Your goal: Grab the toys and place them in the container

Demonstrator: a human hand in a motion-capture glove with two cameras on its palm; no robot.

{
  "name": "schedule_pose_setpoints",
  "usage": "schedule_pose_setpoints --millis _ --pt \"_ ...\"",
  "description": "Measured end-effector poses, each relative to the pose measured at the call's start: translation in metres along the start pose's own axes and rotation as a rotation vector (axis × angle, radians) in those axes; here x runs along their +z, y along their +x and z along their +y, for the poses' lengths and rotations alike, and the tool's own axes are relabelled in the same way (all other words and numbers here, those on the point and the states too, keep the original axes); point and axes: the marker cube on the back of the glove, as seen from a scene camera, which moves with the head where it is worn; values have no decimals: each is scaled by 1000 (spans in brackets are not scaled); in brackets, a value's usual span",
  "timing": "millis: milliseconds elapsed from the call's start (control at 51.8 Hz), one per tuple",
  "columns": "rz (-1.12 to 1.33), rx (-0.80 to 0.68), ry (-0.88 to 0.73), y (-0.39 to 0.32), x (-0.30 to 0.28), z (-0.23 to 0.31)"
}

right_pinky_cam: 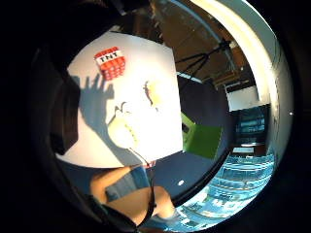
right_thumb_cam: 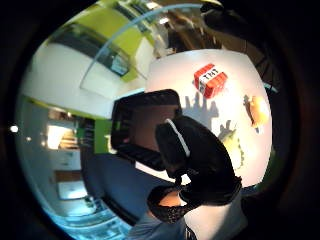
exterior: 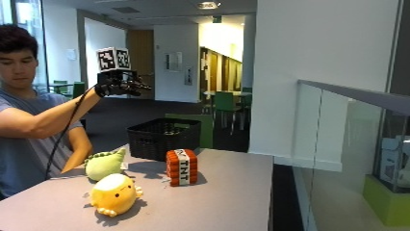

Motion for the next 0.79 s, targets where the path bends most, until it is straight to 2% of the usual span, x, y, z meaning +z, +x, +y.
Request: schedule_pose_setpoints --millis 560,792 --pt "-1 -13 -22 26 11 -6" --pt "13 43 -13 42 29 5"
